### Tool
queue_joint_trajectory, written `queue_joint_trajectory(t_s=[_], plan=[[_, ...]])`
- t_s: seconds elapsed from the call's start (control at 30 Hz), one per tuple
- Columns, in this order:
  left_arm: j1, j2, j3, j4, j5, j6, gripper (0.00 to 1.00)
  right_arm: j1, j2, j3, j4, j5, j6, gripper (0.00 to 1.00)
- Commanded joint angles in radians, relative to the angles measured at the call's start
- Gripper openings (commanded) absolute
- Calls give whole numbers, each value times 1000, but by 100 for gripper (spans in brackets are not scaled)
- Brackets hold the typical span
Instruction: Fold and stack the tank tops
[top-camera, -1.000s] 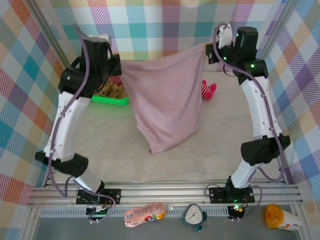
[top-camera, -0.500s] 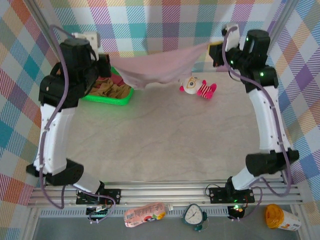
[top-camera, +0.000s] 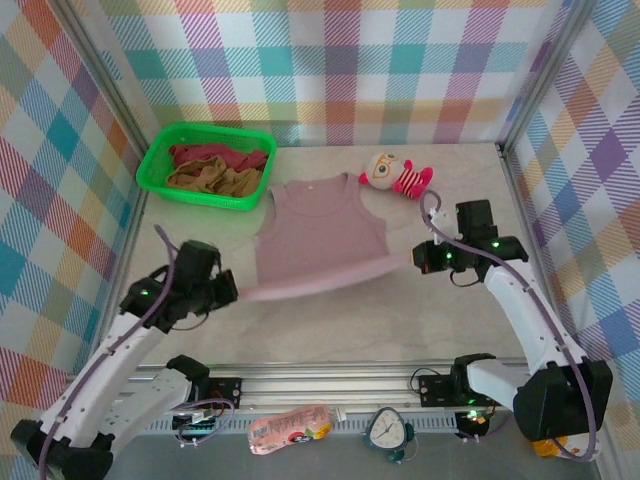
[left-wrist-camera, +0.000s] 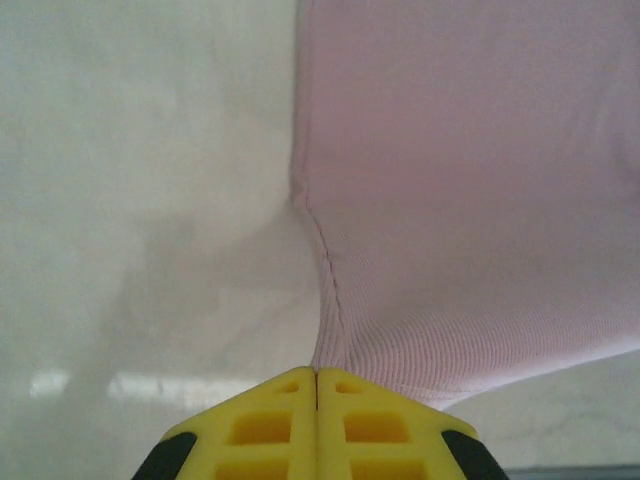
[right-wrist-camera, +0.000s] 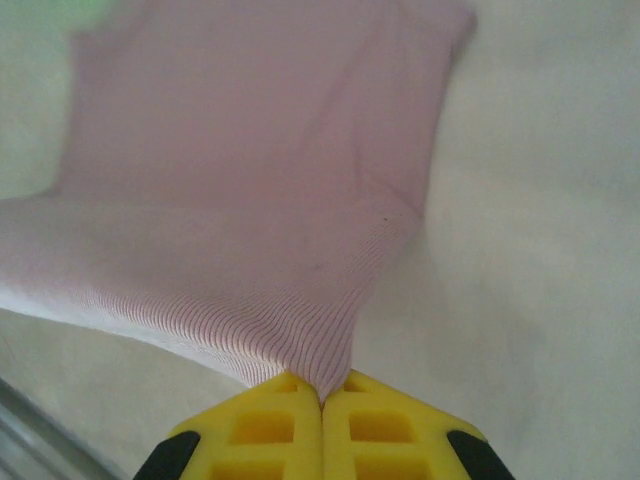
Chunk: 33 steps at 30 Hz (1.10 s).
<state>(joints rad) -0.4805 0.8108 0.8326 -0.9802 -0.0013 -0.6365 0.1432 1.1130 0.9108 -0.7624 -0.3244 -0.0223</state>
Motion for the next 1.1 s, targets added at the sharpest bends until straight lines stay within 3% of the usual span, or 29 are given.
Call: queue_joint_trajectory(t_s=[0.0, 0.23, 0.37, 0.5, 0.6, 0.77, 0.93, 1.07], plan=[[-78, 31, -28, 100, -18, -140, 0, -5, 15, -14, -2, 47, 45, 0], [-245, 109, -73, 125, -40, -236, 0, -5, 66, 23, -74, 69, 163, 0], [-257, 103, -106, 118, -9, -258, 0, -6, 26, -14, -148, 50, 290, 0], [-282, 149, -112, 98, 3, -279, 0, -5, -59, -94, -210, 130, 397, 0], [-299, 183, -125, 92, 25, -322, 0, -6, -106, -150, -200, 123, 461, 1], [-353, 215, -117, 78, 44, -369, 0, -3, -100, -197, -248, 155, 559, 2], [-358, 164, -97, 19, 20, -412, 0, -2, -104, -162, -331, 304, 645, 3], [-373, 164, -124, 9, 87, -456, 0, -1, -46, -146, -401, 337, 717, 0]])
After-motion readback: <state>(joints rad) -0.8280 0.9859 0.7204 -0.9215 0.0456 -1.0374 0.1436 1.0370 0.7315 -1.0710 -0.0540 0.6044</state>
